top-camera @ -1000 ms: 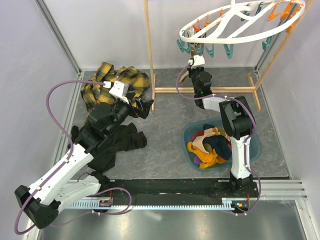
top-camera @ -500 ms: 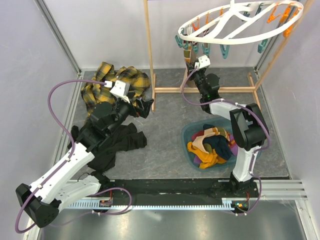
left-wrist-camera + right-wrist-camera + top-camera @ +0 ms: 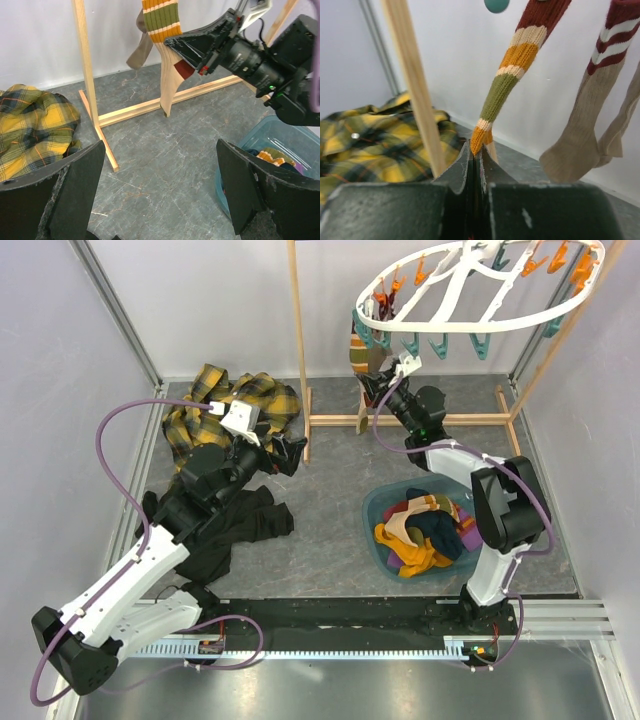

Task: Remove the socks clipped to the hanger

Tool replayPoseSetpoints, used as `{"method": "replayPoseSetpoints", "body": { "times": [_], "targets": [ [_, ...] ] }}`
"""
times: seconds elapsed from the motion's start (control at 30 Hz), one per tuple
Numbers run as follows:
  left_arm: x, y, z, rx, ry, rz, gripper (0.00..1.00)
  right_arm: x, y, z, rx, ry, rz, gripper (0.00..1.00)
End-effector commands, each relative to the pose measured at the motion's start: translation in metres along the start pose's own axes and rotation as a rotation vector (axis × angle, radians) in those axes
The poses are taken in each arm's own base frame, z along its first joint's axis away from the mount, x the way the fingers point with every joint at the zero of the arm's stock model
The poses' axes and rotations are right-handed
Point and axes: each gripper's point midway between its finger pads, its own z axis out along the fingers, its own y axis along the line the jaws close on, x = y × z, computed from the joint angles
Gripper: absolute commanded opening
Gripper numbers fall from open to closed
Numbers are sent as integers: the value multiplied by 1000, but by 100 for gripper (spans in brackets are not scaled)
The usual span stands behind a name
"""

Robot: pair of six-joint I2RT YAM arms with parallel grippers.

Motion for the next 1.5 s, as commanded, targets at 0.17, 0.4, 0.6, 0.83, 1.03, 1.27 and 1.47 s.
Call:
{"method": "replayPoseSetpoints", "body": {
  "times": [0.17,0.4,0.6,0.83,1.03,1.27,1.47],
  "targets": [
    [-30,1,0,-22,-52,6,99,-61,56,-30,-208,-114,124,0],
    [-54,-16,13,38,9,-24,99,-76,68,-55,-229,-125,150,0],
    [-76,-40,39,141,45,-117,96,-70,78,-75,-244,-80,151,0],
    [-117,-52,61,209,20,-159,95,-55,94,-98,-315,48,126,6],
    [-139,-61,94,336,24,-237,89,-69,96,-106,-308,12,122,7],
    [-148,-66,134,442,36,-282,83,-77,94,-109,-301,1,121,6],
    [-132,-65,165,491,47,-286,81,-83,93,-112,-309,0,114,7]
  ]
}}
